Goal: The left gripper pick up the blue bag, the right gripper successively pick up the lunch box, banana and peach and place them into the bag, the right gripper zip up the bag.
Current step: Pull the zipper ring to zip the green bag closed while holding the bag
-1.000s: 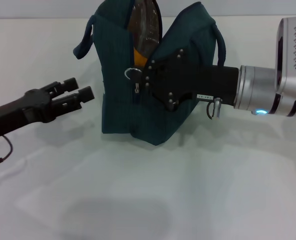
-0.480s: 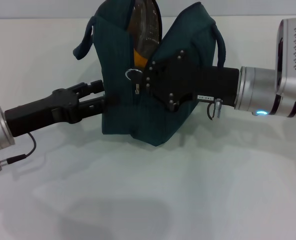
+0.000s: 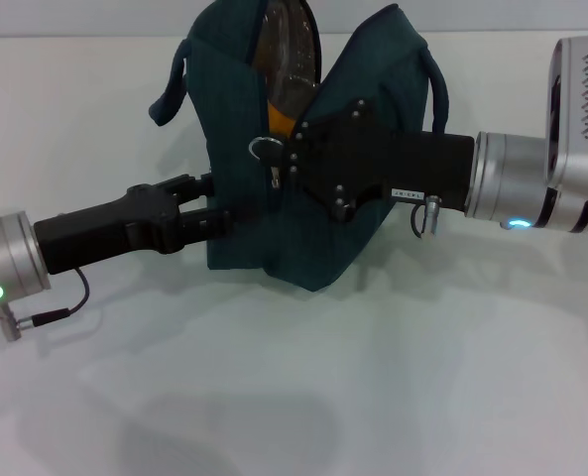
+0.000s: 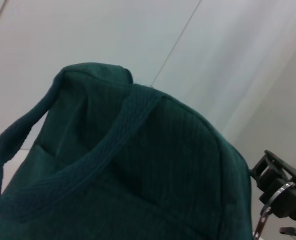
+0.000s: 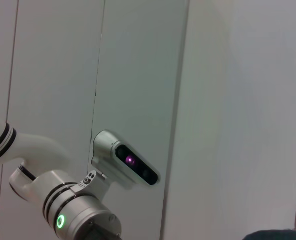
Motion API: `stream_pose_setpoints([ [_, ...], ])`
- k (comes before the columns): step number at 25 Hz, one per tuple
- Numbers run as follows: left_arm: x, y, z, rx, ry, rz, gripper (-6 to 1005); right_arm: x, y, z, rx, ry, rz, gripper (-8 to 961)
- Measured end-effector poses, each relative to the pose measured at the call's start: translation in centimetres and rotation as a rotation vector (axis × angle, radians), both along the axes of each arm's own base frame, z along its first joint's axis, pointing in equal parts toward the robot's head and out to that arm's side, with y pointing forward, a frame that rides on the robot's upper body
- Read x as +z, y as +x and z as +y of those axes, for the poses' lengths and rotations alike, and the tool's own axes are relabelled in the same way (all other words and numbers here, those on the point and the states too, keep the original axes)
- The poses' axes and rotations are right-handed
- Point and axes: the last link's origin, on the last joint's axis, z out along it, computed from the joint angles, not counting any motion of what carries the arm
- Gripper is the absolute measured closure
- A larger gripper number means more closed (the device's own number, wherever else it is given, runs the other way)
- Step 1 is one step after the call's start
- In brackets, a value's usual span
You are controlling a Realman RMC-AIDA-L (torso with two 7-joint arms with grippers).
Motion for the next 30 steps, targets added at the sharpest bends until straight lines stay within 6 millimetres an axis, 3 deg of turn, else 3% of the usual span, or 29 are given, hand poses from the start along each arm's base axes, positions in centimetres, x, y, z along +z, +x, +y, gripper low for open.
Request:
stream_pose_setpoints([
  [18,-0.4,-0.5,0.1,0.016,-0.001,0.042,448,-0.1,0.3,0.0,-0.008,-0.001,-0.004,948],
  [21,-0.7,-0.5,0.0,-0.011,0.001,0.064,685,-0.1,0.3,-0.1,-0.006,-0.004,-0.002,948],
  [30,-1.6,-0.6,-0.4,-0.036,-0.027,0.093,842,0.2,0.1,0.1,-0.018,0.001,0.021,947],
])
